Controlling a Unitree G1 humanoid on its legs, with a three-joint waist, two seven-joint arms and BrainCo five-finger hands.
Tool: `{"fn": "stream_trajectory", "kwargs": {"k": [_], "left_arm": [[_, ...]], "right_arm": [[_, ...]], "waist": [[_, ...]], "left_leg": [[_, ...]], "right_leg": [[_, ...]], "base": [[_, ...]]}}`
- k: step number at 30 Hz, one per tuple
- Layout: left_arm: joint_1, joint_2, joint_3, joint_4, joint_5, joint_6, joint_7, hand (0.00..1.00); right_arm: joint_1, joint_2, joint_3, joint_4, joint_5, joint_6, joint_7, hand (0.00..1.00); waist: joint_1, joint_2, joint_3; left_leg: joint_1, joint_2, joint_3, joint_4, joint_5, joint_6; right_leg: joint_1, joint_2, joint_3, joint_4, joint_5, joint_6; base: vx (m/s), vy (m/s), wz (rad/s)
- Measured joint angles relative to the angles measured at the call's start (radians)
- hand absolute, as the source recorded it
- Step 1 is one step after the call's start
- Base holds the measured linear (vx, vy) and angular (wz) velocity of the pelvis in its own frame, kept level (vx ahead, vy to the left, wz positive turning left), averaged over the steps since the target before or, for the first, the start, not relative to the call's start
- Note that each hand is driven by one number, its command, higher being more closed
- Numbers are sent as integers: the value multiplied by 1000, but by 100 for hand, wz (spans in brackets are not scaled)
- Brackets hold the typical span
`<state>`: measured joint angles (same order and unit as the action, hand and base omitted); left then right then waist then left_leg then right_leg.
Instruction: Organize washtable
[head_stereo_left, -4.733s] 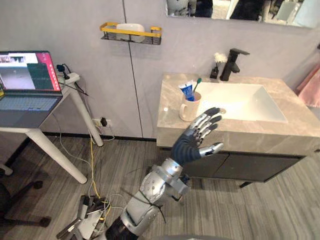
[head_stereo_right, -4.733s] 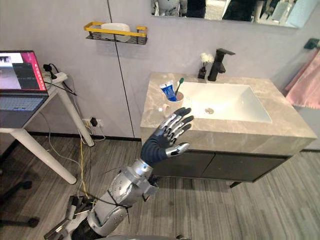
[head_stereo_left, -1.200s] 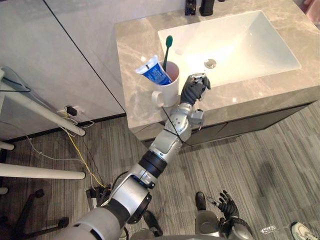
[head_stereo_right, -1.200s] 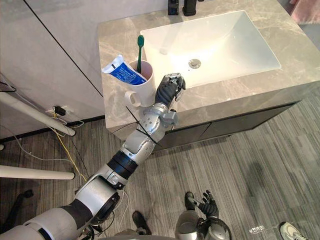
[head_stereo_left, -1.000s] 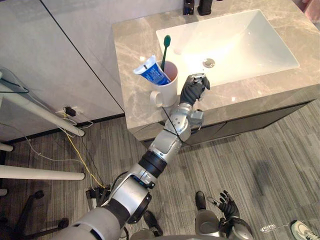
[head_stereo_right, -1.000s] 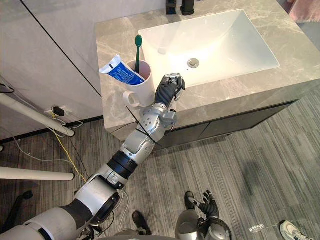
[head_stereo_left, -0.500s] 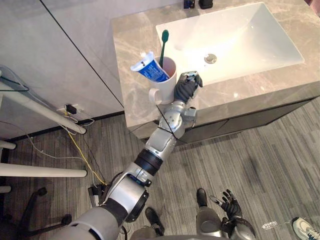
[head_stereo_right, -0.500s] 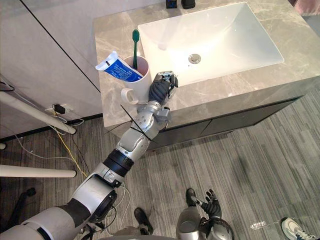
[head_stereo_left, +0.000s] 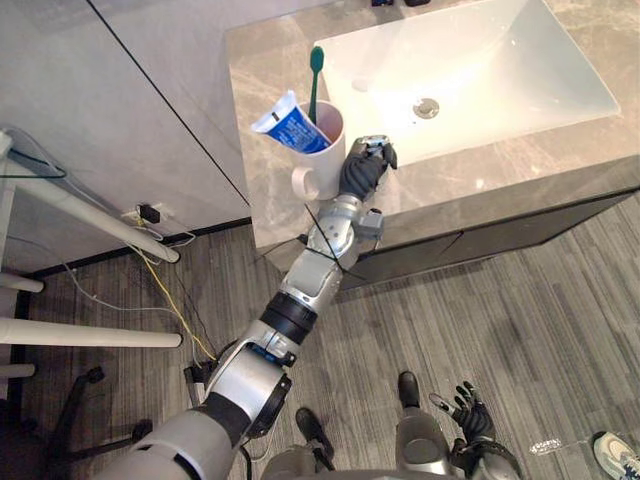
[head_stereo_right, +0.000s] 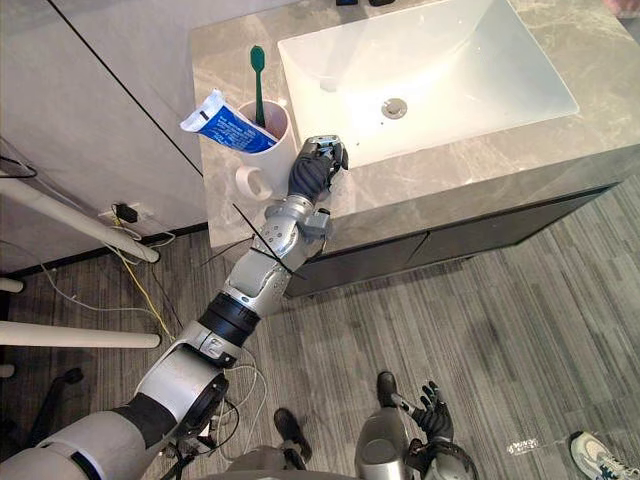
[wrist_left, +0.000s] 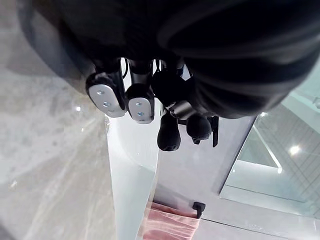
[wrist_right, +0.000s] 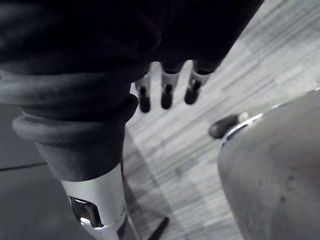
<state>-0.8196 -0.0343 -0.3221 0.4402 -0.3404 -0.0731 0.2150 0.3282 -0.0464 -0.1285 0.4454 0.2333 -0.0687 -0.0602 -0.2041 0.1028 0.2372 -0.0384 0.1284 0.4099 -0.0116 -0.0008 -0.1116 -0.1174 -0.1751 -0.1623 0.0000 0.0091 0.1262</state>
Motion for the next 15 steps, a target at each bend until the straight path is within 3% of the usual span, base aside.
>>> {"fn": "stream_trajectory", "kwargs": {"k": [15], "left_arm": [[15, 13, 0, -1, 8, -11, -20, 100]], "right_arm": [[22, 0, -2, 2, 0, -1, 0, 0]], "waist": [[0, 2, -1]], "left_leg": [[-25, -1, -14, 22, -10, 9]], "right_leg": [[-10, -2, -2, -1, 12, 8]], "base": [[-15, -9, 1]]}}
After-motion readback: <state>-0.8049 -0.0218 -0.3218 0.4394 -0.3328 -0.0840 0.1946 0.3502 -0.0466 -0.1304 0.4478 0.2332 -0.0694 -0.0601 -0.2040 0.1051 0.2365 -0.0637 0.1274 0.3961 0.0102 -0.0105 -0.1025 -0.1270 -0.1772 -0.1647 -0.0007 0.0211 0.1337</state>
